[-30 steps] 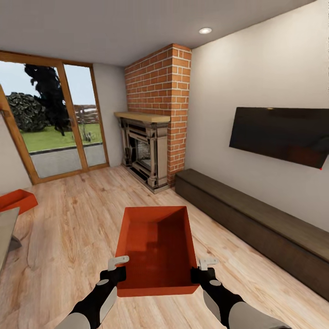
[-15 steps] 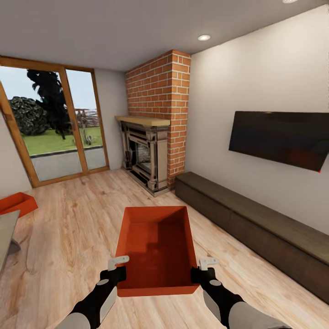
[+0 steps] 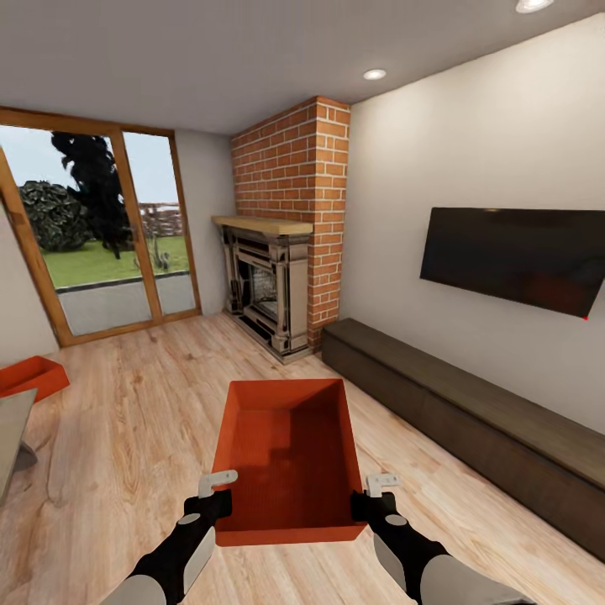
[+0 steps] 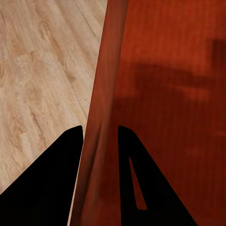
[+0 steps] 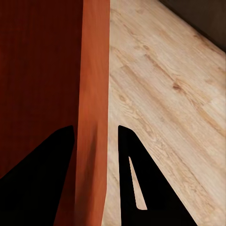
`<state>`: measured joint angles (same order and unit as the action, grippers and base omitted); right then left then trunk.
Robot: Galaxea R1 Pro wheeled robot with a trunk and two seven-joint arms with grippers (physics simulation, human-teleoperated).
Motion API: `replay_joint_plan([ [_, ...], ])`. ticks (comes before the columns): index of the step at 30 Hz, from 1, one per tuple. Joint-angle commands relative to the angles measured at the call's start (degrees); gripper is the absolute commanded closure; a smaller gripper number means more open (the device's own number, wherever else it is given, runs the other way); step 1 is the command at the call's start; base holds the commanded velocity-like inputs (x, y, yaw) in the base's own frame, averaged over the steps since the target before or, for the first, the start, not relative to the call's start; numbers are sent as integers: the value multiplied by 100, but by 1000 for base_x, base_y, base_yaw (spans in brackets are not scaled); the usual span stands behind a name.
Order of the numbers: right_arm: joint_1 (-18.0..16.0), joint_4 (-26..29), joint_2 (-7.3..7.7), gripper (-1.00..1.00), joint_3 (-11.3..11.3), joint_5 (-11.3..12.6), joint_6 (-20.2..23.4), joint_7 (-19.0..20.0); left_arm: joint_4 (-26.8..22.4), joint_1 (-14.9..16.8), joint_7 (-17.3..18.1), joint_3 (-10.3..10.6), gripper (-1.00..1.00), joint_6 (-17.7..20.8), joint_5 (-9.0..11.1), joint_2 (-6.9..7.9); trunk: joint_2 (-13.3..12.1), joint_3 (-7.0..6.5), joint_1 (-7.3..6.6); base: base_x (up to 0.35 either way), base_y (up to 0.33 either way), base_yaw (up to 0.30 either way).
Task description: Move the two storage containers from the living room to the garage. In the garage, place one container on the floor and stack the other container on top of it (either order is fine).
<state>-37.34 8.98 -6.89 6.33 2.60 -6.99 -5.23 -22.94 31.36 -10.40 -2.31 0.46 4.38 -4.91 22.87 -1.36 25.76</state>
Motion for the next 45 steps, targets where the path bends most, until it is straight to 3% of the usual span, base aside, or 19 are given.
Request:
replay_joint_plan([
  [1,-1,-28,4,100,-35,56,-25,-67,-117,2,-32,-77,100,-2,-43,-1,5,3,2,0,0,0],
  [24,-2,-24,9,100,-39,65,-22,-66,-112,2,-32,-77,100,-1,-43,-1,5,3,2,0,0,3],
  [45,-1,-28,4,100,-36,57,-22,-70,-114,2,-32,-77,100,0,-42,-8,5,-139,2,0,0,184],
])
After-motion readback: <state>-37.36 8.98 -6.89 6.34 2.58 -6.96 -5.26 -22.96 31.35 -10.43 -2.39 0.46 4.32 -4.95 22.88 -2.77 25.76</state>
